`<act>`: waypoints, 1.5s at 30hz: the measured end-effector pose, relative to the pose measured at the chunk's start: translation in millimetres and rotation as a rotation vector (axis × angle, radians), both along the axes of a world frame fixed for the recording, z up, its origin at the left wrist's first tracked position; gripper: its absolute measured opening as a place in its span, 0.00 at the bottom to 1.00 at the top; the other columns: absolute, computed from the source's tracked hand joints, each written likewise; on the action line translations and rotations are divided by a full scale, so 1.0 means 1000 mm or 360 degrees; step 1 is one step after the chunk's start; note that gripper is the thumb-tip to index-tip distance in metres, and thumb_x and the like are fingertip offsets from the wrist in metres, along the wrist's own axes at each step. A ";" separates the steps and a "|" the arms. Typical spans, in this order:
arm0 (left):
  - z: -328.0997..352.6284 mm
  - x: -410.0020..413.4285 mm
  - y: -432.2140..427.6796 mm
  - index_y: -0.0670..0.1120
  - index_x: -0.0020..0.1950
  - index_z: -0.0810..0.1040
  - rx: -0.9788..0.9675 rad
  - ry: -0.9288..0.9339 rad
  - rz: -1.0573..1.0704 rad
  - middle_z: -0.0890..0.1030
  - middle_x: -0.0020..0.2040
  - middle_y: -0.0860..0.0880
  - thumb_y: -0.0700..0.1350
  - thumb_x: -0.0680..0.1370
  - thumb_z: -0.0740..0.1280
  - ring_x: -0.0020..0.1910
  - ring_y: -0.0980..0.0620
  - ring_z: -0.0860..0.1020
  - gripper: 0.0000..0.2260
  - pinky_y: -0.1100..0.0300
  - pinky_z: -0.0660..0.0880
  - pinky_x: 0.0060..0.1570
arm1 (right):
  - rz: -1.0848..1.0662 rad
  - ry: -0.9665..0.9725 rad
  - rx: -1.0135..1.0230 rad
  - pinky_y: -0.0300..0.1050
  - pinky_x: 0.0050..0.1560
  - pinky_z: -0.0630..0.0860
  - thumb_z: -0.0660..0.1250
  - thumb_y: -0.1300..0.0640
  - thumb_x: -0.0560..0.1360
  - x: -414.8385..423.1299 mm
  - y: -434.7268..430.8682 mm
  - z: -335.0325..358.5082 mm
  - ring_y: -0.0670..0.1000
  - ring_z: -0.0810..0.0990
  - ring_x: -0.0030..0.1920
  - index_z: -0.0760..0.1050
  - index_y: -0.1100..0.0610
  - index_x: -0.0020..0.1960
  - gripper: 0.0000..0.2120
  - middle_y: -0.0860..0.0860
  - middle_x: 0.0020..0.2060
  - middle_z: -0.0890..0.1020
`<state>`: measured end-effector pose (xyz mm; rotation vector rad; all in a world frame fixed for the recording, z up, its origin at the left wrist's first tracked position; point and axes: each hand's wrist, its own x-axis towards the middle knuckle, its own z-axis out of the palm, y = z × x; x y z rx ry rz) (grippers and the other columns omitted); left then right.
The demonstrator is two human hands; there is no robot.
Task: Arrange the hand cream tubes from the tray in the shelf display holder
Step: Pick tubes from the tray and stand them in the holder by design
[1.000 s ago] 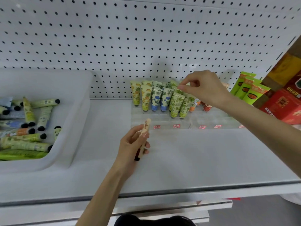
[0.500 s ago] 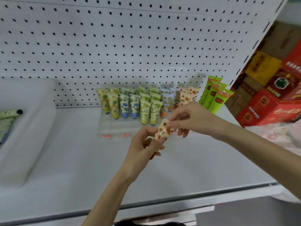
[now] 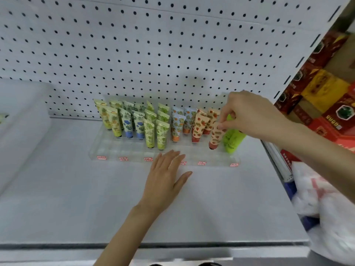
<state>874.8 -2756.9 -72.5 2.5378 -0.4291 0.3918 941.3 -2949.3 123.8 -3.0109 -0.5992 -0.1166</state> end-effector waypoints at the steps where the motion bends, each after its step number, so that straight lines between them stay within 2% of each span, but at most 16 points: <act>1: -0.003 0.001 -0.001 0.46 0.67 0.73 0.0079 0.0015 0.0030 0.75 0.67 0.47 0.61 0.81 0.49 0.69 0.48 0.70 0.26 0.54 0.54 0.72 | 0.0029 -0.0030 -0.0011 0.44 0.40 0.62 0.73 0.53 0.71 0.006 -0.001 0.000 0.49 0.67 0.42 0.82 0.54 0.41 0.05 0.43 0.35 0.66; 4: -0.008 0.003 -0.003 0.45 0.68 0.73 0.0206 0.0048 0.0084 0.75 0.68 0.46 0.61 0.81 0.47 0.71 0.46 0.69 0.28 0.51 0.53 0.73 | 0.0052 -0.0053 -0.0042 0.45 0.44 0.61 0.73 0.57 0.71 0.027 -0.003 -0.003 0.51 0.67 0.43 0.82 0.59 0.40 0.05 0.46 0.34 0.69; 9: -0.008 0.006 -0.003 0.45 0.67 0.75 0.0239 0.0067 0.0126 0.77 0.66 0.47 0.61 0.81 0.47 0.70 0.46 0.70 0.28 0.52 0.55 0.72 | -0.0005 0.0006 -0.0077 0.44 0.45 0.63 0.73 0.58 0.70 0.049 -0.001 -0.009 0.51 0.69 0.39 0.82 0.60 0.39 0.06 0.48 0.30 0.74; 12: -0.008 0.005 -0.003 0.45 0.66 0.76 0.0252 0.0056 0.0121 0.77 0.65 0.47 0.61 0.81 0.47 0.70 0.46 0.70 0.28 0.52 0.56 0.72 | -0.0025 0.0035 -0.0101 0.44 0.45 0.63 0.72 0.60 0.70 0.055 0.001 -0.014 0.51 0.70 0.39 0.80 0.60 0.38 0.04 0.46 0.28 0.73; 14: -0.008 0.006 -0.003 0.45 0.66 0.75 0.0243 0.0053 0.0115 0.77 0.66 0.47 0.61 0.81 0.47 0.70 0.46 0.70 0.29 0.52 0.56 0.72 | -0.0035 0.0067 -0.0106 0.44 0.46 0.64 0.72 0.61 0.70 0.057 0.002 -0.016 0.50 0.70 0.35 0.78 0.58 0.36 0.06 0.45 0.27 0.71; 18: -0.009 0.007 -0.003 0.45 0.66 0.76 0.0206 0.0041 0.0108 0.77 0.66 0.48 0.61 0.81 0.47 0.70 0.47 0.69 0.28 0.51 0.56 0.71 | -0.0065 0.0082 -0.0084 0.44 0.43 0.66 0.73 0.61 0.69 0.064 0.001 -0.018 0.49 0.72 0.33 0.77 0.59 0.35 0.07 0.46 0.26 0.73; 22: -0.008 0.007 -0.002 0.46 0.66 0.76 0.0157 0.0033 0.0107 0.77 0.65 0.48 0.61 0.81 0.47 0.70 0.48 0.70 0.28 0.52 0.56 0.71 | -0.0081 0.0145 0.0003 0.43 0.39 0.67 0.74 0.59 0.69 0.069 0.000 -0.019 0.44 0.68 0.29 0.79 0.61 0.37 0.06 0.47 0.26 0.73; 26: -0.008 0.008 -0.002 0.46 0.65 0.76 0.0148 0.0028 0.0105 0.78 0.65 0.49 0.61 0.81 0.47 0.70 0.48 0.70 0.28 0.54 0.55 0.72 | -0.0078 0.0167 -0.0002 0.43 0.40 0.69 0.74 0.59 0.69 0.071 0.002 -0.022 0.50 0.74 0.34 0.80 0.61 0.38 0.06 0.48 0.27 0.75; 31: -0.009 0.008 -0.002 0.46 0.65 0.77 0.0135 0.0020 0.0103 0.78 0.64 0.49 0.61 0.81 0.48 0.70 0.49 0.69 0.28 0.54 0.55 0.72 | -0.0098 0.0176 -0.0090 0.43 0.38 0.69 0.72 0.60 0.69 0.072 0.004 -0.030 0.46 0.70 0.29 0.74 0.57 0.31 0.10 0.46 0.25 0.72; 36: -0.010 0.008 -0.002 0.46 0.65 0.77 0.0103 0.0007 0.0102 0.78 0.64 0.50 0.62 0.81 0.48 0.70 0.49 0.69 0.28 0.54 0.56 0.71 | -0.0070 0.0075 -0.0208 0.44 0.41 0.69 0.71 0.61 0.70 0.076 0.003 -0.037 0.53 0.76 0.36 0.75 0.57 0.33 0.08 0.53 0.34 0.81; 41: -0.010 0.009 -0.002 0.47 0.65 0.77 0.0099 0.0004 0.0104 0.78 0.64 0.50 0.62 0.81 0.48 0.70 0.49 0.68 0.27 0.55 0.55 0.72 | -0.0036 0.0094 -0.0250 0.44 0.42 0.66 0.71 0.60 0.70 0.077 0.002 -0.037 0.52 0.73 0.36 0.68 0.53 0.28 0.16 0.50 0.30 0.76; 45: -0.010 0.008 -0.002 0.47 0.65 0.77 0.0086 0.0004 0.0103 0.79 0.63 0.50 0.61 0.81 0.48 0.70 0.49 0.69 0.27 0.55 0.55 0.71 | -0.0040 0.0109 -0.0254 0.45 0.42 0.65 0.70 0.61 0.70 0.078 0.001 -0.036 0.52 0.73 0.35 0.70 0.55 0.30 0.13 0.50 0.30 0.76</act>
